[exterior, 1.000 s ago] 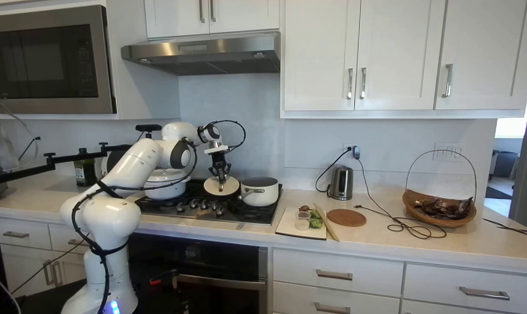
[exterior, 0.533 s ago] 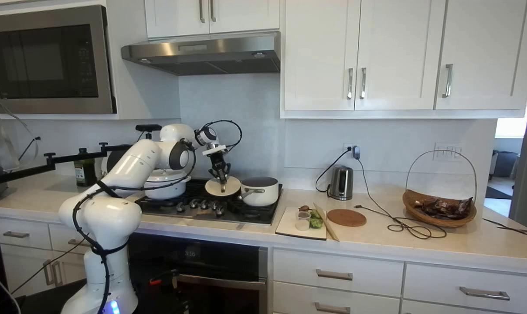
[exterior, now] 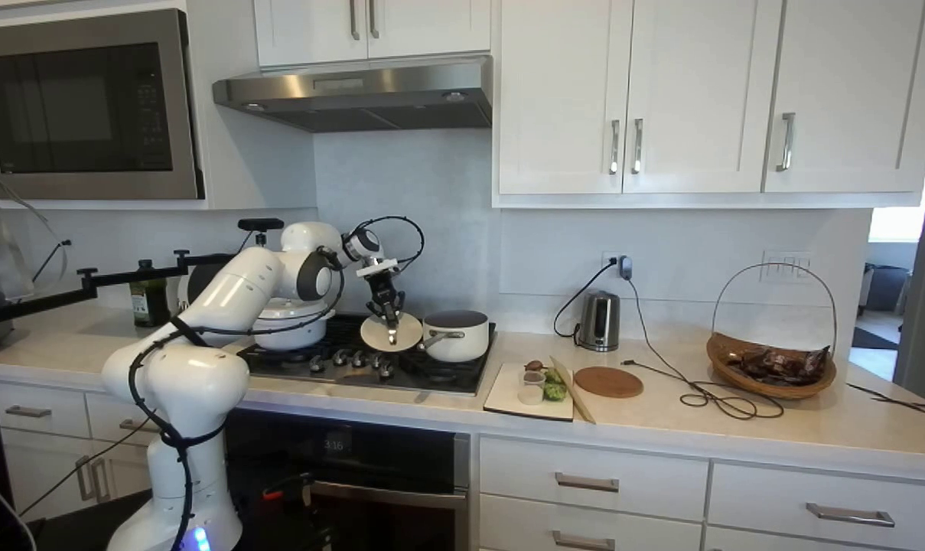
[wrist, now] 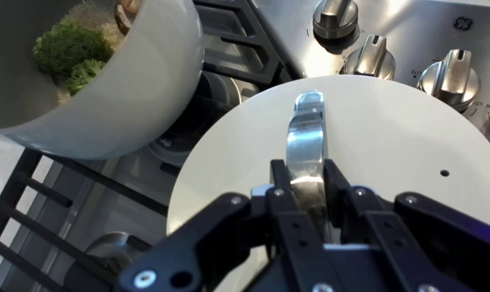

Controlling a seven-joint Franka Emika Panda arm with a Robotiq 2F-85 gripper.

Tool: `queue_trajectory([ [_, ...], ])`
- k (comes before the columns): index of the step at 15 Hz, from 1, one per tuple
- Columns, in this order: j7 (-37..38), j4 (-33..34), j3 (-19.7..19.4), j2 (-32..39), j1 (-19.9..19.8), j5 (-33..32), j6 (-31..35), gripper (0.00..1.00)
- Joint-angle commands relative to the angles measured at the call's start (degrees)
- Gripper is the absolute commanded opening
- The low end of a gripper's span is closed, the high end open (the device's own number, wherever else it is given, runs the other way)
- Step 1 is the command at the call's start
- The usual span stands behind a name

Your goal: Take the lid off the pot on the right of the stove

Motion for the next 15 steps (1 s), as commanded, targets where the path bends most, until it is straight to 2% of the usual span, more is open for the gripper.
queue_trajectory([
  [1,-3.73,2.73,-2.22,0.97,1.93,-1.11,-2.98,0.06],
  [6,-5.01,2.87,-3.05,1.96,2.89,-1.29,-3.17,0.06],
  [15,-8.50,1.18,-0.57,1.75,1.06,0.76,-0.67,0.06],
])
